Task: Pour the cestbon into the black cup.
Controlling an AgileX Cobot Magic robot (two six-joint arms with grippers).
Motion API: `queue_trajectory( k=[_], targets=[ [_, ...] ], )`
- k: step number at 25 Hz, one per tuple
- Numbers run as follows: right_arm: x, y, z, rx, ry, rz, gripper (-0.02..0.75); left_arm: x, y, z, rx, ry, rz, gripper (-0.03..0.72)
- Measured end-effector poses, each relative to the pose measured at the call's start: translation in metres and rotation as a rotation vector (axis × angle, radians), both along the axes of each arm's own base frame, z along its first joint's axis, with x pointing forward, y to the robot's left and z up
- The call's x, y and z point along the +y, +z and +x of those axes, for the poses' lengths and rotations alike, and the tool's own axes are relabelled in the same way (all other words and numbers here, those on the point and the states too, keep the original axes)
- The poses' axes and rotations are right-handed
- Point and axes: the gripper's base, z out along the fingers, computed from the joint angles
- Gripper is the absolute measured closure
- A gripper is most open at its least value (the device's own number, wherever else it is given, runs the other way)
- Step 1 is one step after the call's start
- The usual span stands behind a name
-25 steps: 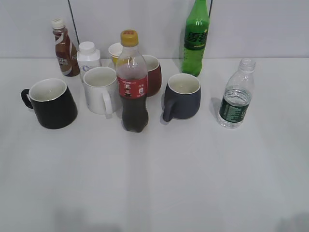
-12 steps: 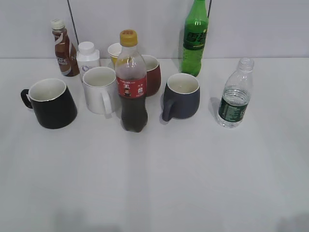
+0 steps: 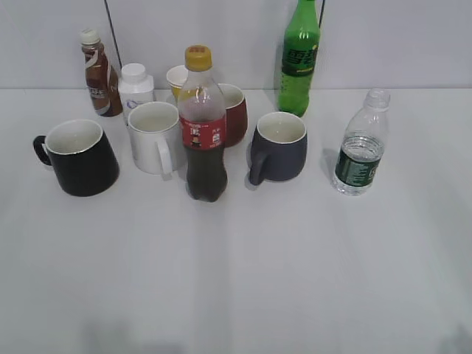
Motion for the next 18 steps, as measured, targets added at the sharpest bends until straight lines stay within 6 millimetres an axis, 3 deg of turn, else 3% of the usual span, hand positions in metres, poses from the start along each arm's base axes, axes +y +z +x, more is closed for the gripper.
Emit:
queue_trajectory(
  k=[18],
  targets=[
    [0.0, 0.0, 0.0, 0.0, -0.001, -0.001, 0.147, 0.0, 0.0, 0.0, 0.0, 0.0, 0.0, 0.324]
  ],
)
